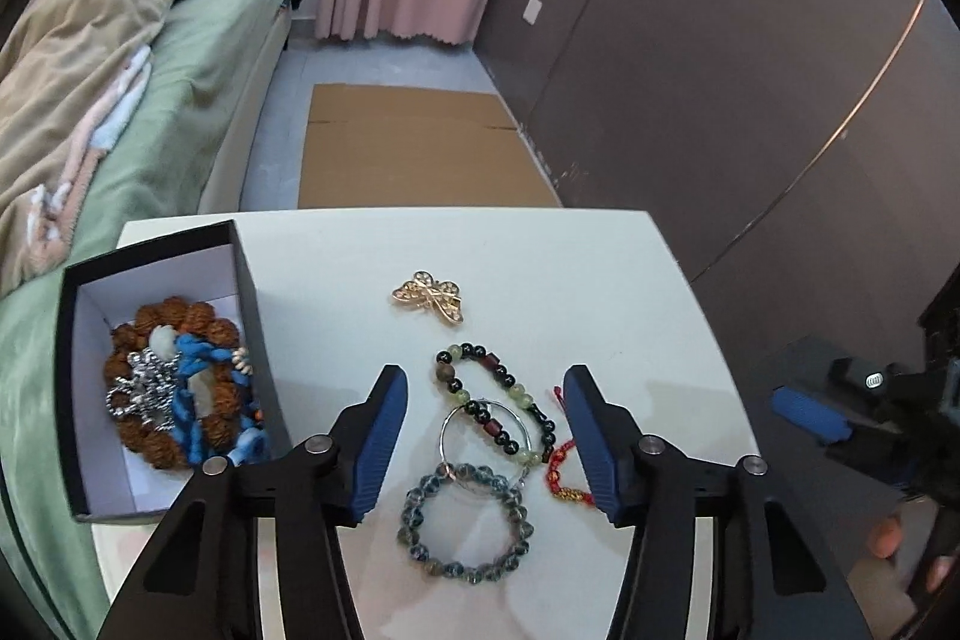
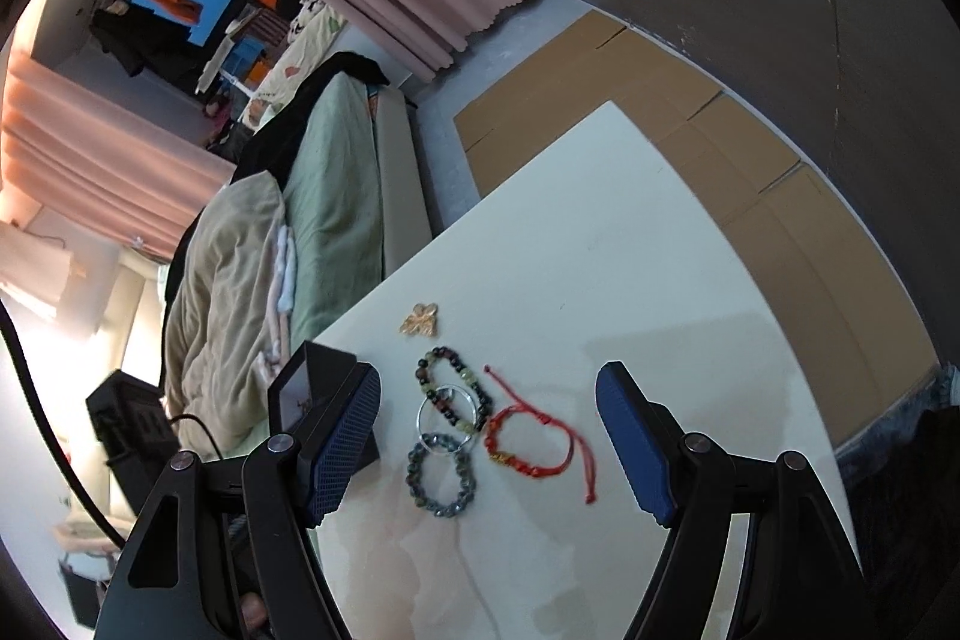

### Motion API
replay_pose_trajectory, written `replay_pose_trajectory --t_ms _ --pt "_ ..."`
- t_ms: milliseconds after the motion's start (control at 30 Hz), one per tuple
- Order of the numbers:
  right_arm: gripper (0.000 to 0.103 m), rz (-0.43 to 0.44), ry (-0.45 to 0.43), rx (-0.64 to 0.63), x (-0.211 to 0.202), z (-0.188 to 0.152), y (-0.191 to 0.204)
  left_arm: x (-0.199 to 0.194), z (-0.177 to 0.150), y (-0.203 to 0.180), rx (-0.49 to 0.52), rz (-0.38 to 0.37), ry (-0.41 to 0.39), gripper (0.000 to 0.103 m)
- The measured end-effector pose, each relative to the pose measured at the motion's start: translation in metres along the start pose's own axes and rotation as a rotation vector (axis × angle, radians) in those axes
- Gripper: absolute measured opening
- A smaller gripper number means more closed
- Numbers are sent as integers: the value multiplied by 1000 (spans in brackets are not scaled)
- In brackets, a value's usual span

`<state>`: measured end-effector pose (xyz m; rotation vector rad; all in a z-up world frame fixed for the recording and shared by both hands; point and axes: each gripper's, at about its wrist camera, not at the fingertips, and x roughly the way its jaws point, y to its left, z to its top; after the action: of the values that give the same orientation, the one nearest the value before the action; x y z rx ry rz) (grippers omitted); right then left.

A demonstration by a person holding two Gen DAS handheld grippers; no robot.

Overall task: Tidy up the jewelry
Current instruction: 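Move the left tool to the dark bead bracelet, then grasp the dark bead bracelet with the left tool and lift it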

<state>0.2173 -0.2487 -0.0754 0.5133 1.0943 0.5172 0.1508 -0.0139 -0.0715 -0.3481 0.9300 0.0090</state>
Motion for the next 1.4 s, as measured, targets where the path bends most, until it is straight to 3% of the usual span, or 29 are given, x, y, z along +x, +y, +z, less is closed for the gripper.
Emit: replay_pose_trajectory --t_ms 200,367,633,733,767,1100,1300,1400 --pt "75 9 10 11 3 10 -7 23 1 -8 24 65 56 40" --pt "75 20 19 13 7 13 -7 40 0 -11 39 122 88 40" --pt "75 16 25 12 11 15 -7 60 -1 -2 7 136 136 39" --pt "75 14 33 8 14 14 -6 59 0 1 3 153 123 24" --pt "75 12 37 5 15 14 -5 60 0 3 -5 145 125 10" --pt "75 25 63 -29 33 11 6 19 7 8 -39 -21 34 10" --pt "74 47 63 -72 46 10 21 -5 17 14 -53 -82 -26 10" --pt "68 46 73 -89 57 10 28 -17 20 24 -73 -93 -60 10"
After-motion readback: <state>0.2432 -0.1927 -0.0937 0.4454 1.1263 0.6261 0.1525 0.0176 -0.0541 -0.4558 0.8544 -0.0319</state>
